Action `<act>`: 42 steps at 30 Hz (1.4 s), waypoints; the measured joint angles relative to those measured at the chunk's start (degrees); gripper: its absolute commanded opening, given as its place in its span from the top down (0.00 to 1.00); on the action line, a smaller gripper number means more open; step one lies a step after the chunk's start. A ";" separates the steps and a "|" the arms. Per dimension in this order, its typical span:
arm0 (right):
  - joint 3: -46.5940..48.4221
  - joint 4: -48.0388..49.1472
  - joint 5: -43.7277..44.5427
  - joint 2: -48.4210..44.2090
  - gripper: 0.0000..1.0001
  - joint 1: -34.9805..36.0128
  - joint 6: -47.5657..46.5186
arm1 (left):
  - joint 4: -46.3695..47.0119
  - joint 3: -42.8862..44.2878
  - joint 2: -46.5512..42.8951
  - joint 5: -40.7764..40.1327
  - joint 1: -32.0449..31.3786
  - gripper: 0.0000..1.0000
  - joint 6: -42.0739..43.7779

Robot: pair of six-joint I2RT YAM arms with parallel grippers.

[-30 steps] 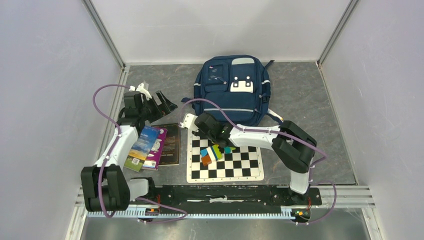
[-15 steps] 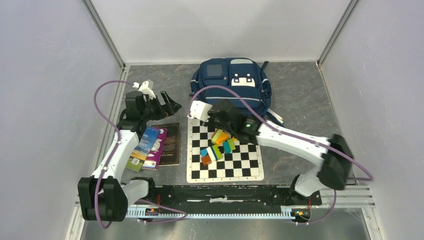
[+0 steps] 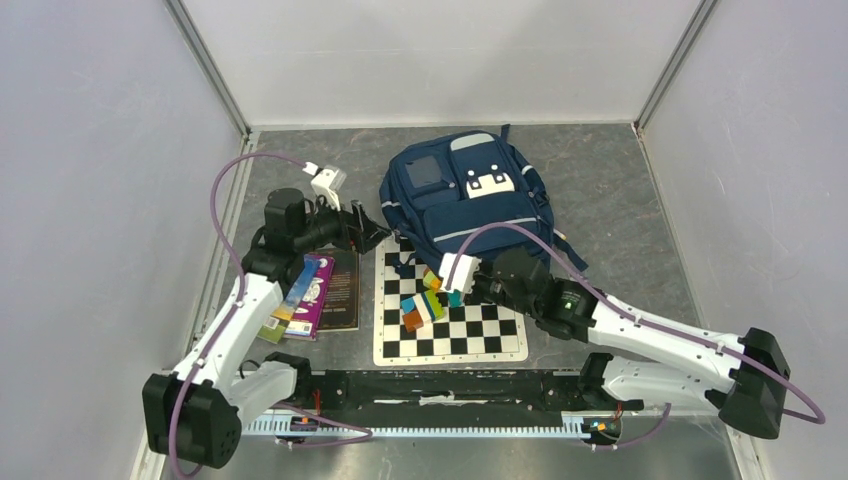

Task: Pack the student bag
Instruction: Unzip the student bag at the center of the board.

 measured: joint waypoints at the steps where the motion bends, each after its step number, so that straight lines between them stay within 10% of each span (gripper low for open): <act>1: -0.59 0.26 -0.17 -0.50 1.00 0.00 0.15 | -1.66 0.59 0.72 1.22 0.00 0.12 1.51; 21: -0.92 4.35 1.46 -3.76 1.00 -0.07 6.75 | -6.40 -0.33 6.05 -9.29 -8.04 0.25 7.21; 42: 1.20 5.60 -0.28 -0.76 1.00 -0.11 8.98 | 5.14 5.01 17.84 -19.65 -11.85 0.68 7.28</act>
